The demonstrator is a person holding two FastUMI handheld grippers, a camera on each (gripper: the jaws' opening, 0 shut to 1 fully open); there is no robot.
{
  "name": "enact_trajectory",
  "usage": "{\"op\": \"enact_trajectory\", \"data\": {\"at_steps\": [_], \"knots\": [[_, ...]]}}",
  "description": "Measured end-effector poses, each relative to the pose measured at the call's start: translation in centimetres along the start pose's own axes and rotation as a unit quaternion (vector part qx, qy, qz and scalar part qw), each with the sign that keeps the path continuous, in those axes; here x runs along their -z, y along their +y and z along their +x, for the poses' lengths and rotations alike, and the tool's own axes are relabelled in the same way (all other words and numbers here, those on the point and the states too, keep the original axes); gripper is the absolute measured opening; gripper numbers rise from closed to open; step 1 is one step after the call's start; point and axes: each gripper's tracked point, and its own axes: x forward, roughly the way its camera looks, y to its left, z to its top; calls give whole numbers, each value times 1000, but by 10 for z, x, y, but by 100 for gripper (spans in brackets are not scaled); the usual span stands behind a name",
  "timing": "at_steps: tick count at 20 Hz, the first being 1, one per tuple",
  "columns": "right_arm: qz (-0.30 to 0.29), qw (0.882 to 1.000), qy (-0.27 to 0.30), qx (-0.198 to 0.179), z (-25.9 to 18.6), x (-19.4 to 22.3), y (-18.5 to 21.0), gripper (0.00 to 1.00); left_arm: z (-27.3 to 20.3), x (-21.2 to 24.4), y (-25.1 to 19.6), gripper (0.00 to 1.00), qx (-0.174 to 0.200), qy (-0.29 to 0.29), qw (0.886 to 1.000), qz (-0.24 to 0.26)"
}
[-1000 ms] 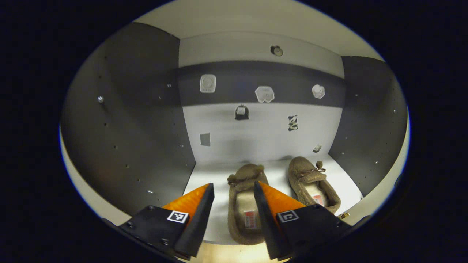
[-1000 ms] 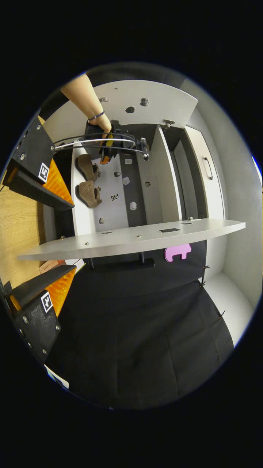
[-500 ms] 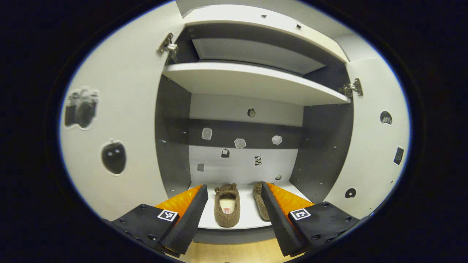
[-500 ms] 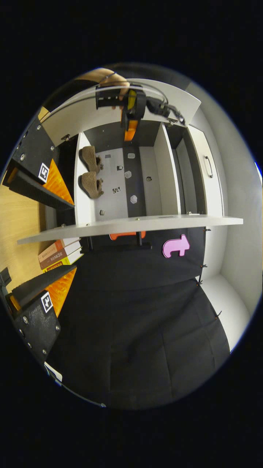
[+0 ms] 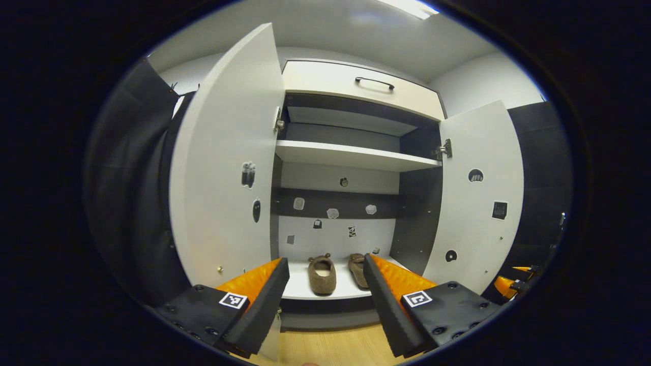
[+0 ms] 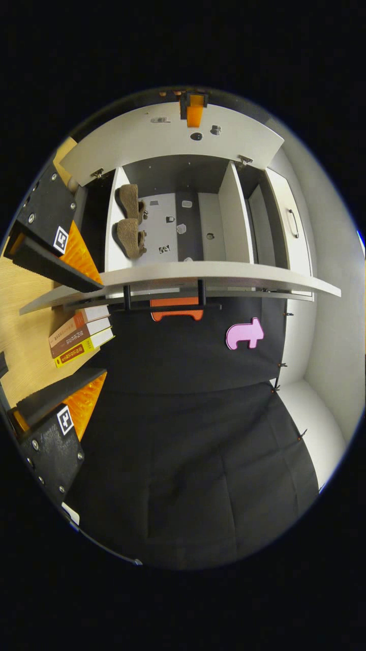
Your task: Grab one shoe with the right hand and put it into the shoe cabinet, grab the other shoe with the left hand and put it into the shoe cabinet; then close the right door with the right hand and the left door with the left hand.
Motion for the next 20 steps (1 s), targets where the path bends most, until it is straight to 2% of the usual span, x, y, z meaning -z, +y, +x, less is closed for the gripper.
{"op": "enact_trajectory", "data": {"at_steps": [4, 7, 9, 12, 15, 16, 20], "knots": [[7, 1000, 5, -3, 19, 5, -8, 93, -51, -2, 42, 95, -36, -15, 999, 11], [5, 1000, 4, -15, 26, 6, -3, 93, -83, -2, 75, 95, -58, -18, 998, 1], [2, 1000, 3, -14, 26, 6, -4, 91, -105, 1, 110, 94, -92, -16, 996, 1], [15, 1000, 8, -20, 27, 7, 3, 92, -127, 1, 141, 97, -116, -20, 993, -16], [-1, 1000, 9, -24, 26, 6, 15, 91, -138, 9, 174, 94, -138, -10, 990, -9], [0, 1000, 10, -28, 26, 6, 21, 91, -141, 10, 181, 96, -142, -9, 990, -3], [9, 998, 14, -67, 24, 10, 68, 91, -143, 12, 192, 96, -137, -11, 991, -4]]}}
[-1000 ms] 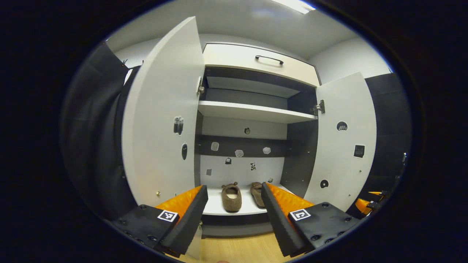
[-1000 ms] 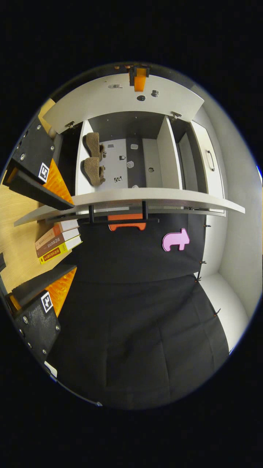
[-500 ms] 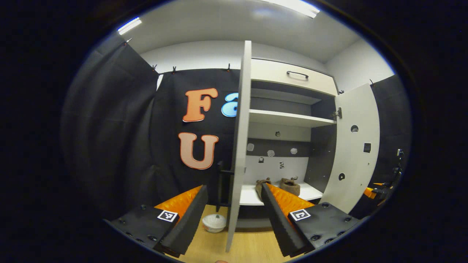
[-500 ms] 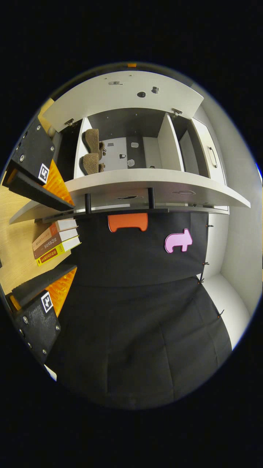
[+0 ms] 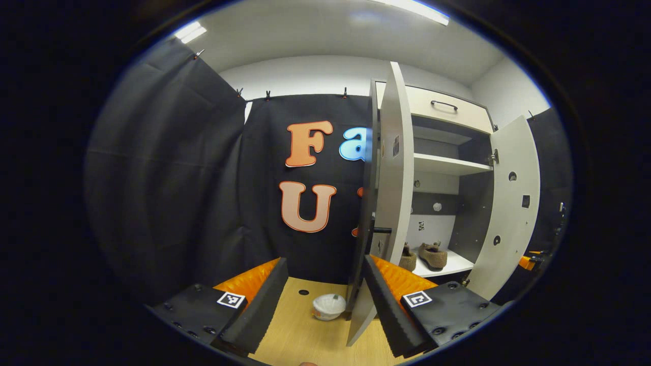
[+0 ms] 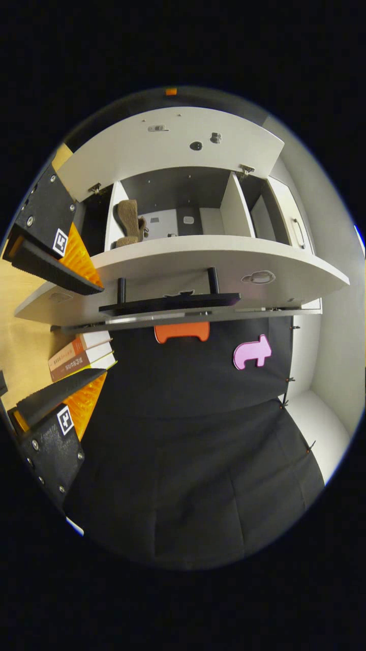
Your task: Grab one shoe with the right hand and put it into the shoe cabinet, grab the other shoe with the left hand and put it into the shoe cabinet; then close the right door with the right hand and the left door with the left hand.
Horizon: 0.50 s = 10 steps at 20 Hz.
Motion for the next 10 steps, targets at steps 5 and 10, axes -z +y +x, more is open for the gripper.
{"op": "enact_trajectory", "data": {"at_steps": [5, 10], "knots": [[-9, 999, -6, -30, 17, 3, 55, 91, -1, 8, 15, 96, -1, 4, 1000, -1], [-14, 999, -6, -45, 45, 8, 102, 91, -5, 14, 36, 97, -13, 1, 1000, -19]]}}
